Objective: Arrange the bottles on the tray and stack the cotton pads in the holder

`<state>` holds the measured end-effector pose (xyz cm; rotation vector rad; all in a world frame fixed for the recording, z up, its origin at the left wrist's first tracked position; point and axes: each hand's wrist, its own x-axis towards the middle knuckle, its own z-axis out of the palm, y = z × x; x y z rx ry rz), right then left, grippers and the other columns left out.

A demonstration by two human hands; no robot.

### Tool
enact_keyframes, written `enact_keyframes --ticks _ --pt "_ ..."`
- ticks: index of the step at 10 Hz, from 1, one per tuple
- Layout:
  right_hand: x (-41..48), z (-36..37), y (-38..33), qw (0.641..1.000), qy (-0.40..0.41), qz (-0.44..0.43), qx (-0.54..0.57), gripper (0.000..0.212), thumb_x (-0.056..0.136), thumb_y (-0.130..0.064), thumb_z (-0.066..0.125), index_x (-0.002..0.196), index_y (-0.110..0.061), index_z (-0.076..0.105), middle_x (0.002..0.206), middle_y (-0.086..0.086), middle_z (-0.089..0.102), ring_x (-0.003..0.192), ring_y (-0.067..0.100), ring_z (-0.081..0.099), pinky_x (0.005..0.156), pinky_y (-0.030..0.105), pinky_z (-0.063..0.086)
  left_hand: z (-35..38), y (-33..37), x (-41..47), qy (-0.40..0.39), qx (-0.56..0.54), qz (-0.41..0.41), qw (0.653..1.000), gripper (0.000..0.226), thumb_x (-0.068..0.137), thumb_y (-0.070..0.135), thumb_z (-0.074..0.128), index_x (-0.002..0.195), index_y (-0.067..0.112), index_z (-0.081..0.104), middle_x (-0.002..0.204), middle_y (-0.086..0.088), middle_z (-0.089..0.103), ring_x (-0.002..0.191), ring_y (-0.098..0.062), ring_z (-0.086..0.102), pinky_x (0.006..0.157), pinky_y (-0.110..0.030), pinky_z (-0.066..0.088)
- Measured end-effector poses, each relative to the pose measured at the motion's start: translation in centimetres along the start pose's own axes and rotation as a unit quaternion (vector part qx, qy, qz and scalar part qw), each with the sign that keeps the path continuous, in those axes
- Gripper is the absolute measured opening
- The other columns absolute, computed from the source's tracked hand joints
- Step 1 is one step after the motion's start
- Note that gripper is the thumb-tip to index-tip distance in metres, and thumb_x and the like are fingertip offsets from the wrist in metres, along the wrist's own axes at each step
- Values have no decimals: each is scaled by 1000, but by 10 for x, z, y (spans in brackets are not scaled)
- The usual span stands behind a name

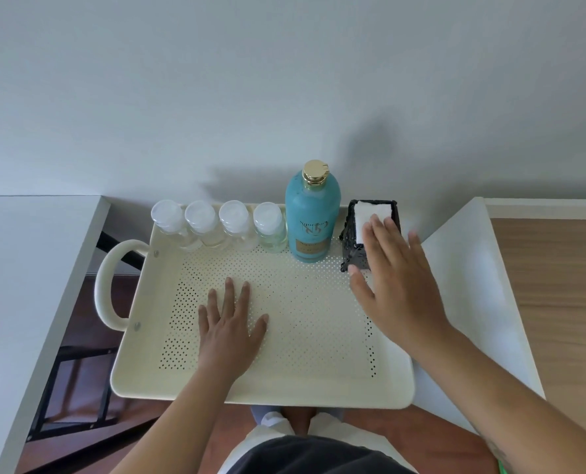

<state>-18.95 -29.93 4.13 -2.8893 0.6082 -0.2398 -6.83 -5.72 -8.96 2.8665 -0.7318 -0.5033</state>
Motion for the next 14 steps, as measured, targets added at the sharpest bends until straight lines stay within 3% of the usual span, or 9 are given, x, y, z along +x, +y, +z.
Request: enact_keyframes --ticks 1,3,5,7,11,12,13,14 --pt "1 3 -3 998 -31 26 -50 65 95 -44 39 145 -2 34 152 17 36 143 31 29 119 54 10 0 0 1 -3 5 2 1000 74 89 67 21 153 35 -1 164 2 -8 149 -31 -7 120 -49 -3" --pt "17 -2 0 996 -48 25 -67 62 94 -53 34 132 -6 49 141 8 51 143 26 30 118 54 5 -1 0 0 -3 3 4 1000 75 90 67 22 153 34 -1 164 2 -9 149 -31 -8 119 -49 -3" --pt "15 -5 3 998 -27 6 -55 66 95 -51 30 141 -4 41 151 13 40 146 28 24 118 54 10 -1 0 0 -3 -1 5 1000 76 89 67 22 153 34 -1 164 2 -9 149 -31 -9 119 -49 -4" --pt "7 0 0 996 -57 4 -66 69 97 -49 26 148 -2 29 155 15 32 146 26 22 119 52 9 -2 4 -1 -15 12 0 1000 76 89 66 17 153 32 -7 163 1 -15 148 -31 -14 118 -49 -7" --pt "13 0 0 997 -65 28 -28 69 96 -54 28 147 -8 32 155 8 33 147 21 19 121 48 5 -6 5 -3 -21 5 6 1000 74 92 63 18 152 31 -12 162 0 -19 148 -31 -18 118 -50 -9" --pt "7 2 -4 999 -30 22 8 66 97 -49 37 147 -6 32 155 9 32 147 23 19 120 49 11 -6 5 -2 -25 8 6 1000 75 92 64 18 152 31 -12 162 0 -19 148 -31 -17 118 -50 -8" --pt "-6 3 -10 992 99 18 74 54 94 -30 52 139 -1 45 148 14 43 143 29 30 117 51 22 -7 4 -2 -21 5 10 1000 75 92 64 20 153 31 -9 163 0 -16 148 -33 -14 118 -51 -5" --pt "-33 18 -32 983 148 -11 105 47 91 -22 54 133 -2 52 141 14 50 136 32 39 114 45 29 -9 2 -2 -16 20 19 1000 75 91 65 21 153 32 -7 163 0 -13 149 -33 -9 119 -51 -2"
